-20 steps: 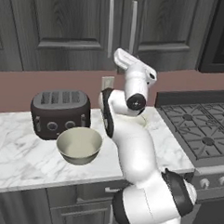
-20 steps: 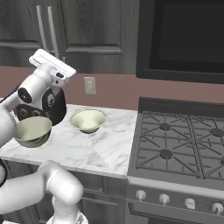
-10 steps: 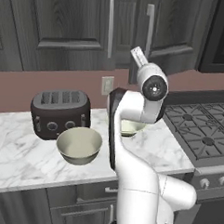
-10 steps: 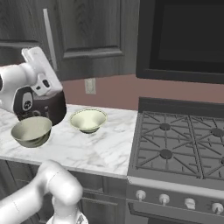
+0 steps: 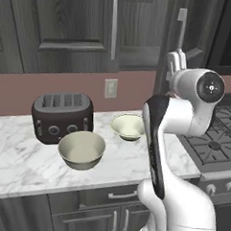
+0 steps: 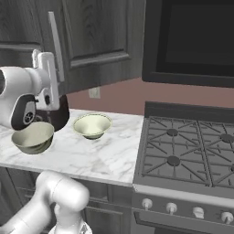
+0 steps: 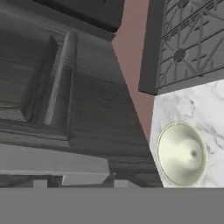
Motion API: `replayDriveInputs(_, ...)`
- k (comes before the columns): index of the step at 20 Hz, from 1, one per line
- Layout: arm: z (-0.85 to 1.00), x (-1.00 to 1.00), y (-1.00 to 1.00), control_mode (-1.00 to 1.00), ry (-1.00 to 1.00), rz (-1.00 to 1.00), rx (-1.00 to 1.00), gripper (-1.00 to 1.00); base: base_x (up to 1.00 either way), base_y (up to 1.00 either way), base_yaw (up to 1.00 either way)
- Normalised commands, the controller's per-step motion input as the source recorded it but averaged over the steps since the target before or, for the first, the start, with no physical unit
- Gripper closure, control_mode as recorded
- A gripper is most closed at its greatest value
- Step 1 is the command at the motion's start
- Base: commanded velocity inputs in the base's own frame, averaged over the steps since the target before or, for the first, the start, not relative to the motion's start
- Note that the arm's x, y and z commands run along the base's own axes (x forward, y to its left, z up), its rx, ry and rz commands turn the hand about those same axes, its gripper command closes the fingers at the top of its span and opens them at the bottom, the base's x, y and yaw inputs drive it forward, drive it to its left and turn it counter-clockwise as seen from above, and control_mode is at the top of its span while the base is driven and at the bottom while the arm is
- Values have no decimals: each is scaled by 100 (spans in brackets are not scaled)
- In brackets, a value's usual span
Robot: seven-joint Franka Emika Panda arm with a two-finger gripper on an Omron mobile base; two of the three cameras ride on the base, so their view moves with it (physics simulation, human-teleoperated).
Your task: Open the cabinet. Pick the bowls from the counter and place them in the cabinet. Then close the cabinet.
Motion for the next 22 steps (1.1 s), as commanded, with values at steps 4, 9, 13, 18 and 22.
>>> replayDriveInputs(4,-61,-6,-100,-100,-6,0,40,100,0,0,0)
replayDriveInputs(9,-52,0,-100,-100,-11,0,37,100,0,0,0)
replayDriveInputs(13,-48,0,-100,-100,-12,0,37,100,0,0,0)
replayDriveInputs(18,-21,-11,-100,-100,-23,0,34,100,0,0,0)
replayDriveInputs(22,7,-69,-100,-100,-28,-1,25,100,0,0,0)
